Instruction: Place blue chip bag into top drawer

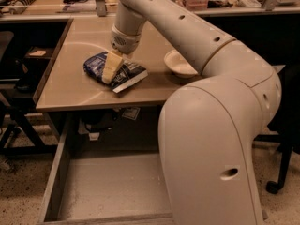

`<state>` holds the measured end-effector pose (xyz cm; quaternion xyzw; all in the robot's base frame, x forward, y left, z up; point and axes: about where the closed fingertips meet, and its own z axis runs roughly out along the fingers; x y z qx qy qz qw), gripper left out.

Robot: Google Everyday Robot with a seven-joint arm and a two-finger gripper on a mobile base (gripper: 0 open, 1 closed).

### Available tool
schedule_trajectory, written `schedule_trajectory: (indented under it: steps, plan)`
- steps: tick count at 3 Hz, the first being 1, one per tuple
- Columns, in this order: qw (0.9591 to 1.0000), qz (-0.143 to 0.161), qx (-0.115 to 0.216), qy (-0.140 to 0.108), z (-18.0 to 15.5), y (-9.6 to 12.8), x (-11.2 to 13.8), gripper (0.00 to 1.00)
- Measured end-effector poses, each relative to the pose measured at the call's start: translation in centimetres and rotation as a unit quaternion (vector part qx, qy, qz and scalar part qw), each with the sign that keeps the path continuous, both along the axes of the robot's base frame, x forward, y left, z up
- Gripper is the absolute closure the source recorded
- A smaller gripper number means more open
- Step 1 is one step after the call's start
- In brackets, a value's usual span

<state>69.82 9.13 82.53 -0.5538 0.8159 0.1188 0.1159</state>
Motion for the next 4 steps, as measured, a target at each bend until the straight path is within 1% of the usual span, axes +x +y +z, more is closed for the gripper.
schedule_trajectory:
  steps: [2,3,4]
  plan:
    - [1.0,0.0,0.0,0.0,0.0,0.0,0.0,0.64]
    - [1.0,0.0,0.0,0.0,0.02,0.0,0.0,0.89]
    - [1.0,0.0,0.0,0.0,0.42,0.0,0.0,1.0]
